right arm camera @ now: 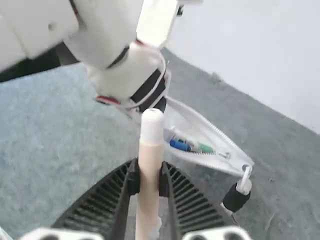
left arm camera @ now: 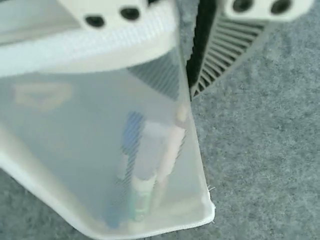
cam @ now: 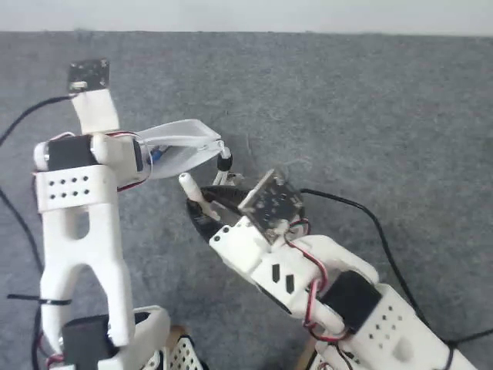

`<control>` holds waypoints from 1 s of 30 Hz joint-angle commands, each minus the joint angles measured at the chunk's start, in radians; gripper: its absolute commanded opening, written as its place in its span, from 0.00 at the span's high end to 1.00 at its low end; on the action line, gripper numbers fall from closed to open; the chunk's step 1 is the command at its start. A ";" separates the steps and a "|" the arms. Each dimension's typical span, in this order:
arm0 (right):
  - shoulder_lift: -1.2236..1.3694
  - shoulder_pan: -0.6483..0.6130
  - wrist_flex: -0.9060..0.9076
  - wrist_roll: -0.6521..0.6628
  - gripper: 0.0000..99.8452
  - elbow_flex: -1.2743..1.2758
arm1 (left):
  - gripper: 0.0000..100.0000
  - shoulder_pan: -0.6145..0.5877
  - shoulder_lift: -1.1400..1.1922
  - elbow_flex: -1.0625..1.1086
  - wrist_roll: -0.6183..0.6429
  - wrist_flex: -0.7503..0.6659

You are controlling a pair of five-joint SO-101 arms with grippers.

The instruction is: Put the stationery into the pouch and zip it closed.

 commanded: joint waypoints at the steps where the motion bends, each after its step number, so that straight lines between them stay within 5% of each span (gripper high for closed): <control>1: -0.091 0.010 -0.016 -0.012 0.99 -0.008 | 0.99 0.011 0.037 0.031 0.018 0.025; 7: -0.150 0.010 -0.119 -0.021 0.99 -0.002 | 0.99 0.051 0.037 0.031 -0.006 0.025; 30: 0.159 0.127 -1.171 -0.023 0.99 0.264 | 0.99 0.046 0.037 0.036 -0.006 0.018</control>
